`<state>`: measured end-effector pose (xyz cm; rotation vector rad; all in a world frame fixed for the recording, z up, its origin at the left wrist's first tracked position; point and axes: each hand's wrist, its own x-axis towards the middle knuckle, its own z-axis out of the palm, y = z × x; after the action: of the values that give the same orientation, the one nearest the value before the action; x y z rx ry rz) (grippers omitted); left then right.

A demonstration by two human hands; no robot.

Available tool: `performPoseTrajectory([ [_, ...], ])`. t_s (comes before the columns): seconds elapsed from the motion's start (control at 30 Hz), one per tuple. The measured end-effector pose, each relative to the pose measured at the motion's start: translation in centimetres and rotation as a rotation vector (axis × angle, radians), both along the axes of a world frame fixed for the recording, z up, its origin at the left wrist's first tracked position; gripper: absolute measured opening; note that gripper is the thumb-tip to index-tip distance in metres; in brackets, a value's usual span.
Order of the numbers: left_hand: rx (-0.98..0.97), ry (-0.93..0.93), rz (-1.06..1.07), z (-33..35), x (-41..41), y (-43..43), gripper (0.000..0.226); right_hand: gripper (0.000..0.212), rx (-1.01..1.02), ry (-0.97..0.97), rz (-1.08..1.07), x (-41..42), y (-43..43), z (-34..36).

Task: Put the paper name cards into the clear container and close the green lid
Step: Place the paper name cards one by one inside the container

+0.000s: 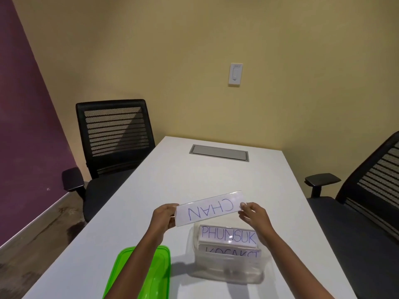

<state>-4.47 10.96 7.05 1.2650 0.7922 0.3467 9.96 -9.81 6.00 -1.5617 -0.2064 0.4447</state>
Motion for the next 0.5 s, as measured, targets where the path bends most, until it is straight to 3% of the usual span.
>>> performPoseTrajectory([
  [0.13, 0.118, 0.075, -0.135, 0.5, 0.2, -1.2, 0.015, 0.019, 0.028, -0.037, -0.08, 0.3, -1.2, 1.3],
  [0.23, 0.331, 0.147, -0.37, 0.9, 0.4, -2.3, 0.014, 0.025, -0.002, -0.151, -0.09, 0.6, -1.7, 3.2],
  [0.37, 0.431, 0.106, -0.567, 1.7, 1.4, -4.4, 0.023, 0.02, -0.111, -0.343, 0.011, 0.8, -1.8, 5.8],
  [0.5, 0.442, 0.026, -0.624, 2.4, 2.7, -6.5, 0.011, 0.007, -0.198, -0.494, 0.172, 0.0, -0.8, 7.6],
])
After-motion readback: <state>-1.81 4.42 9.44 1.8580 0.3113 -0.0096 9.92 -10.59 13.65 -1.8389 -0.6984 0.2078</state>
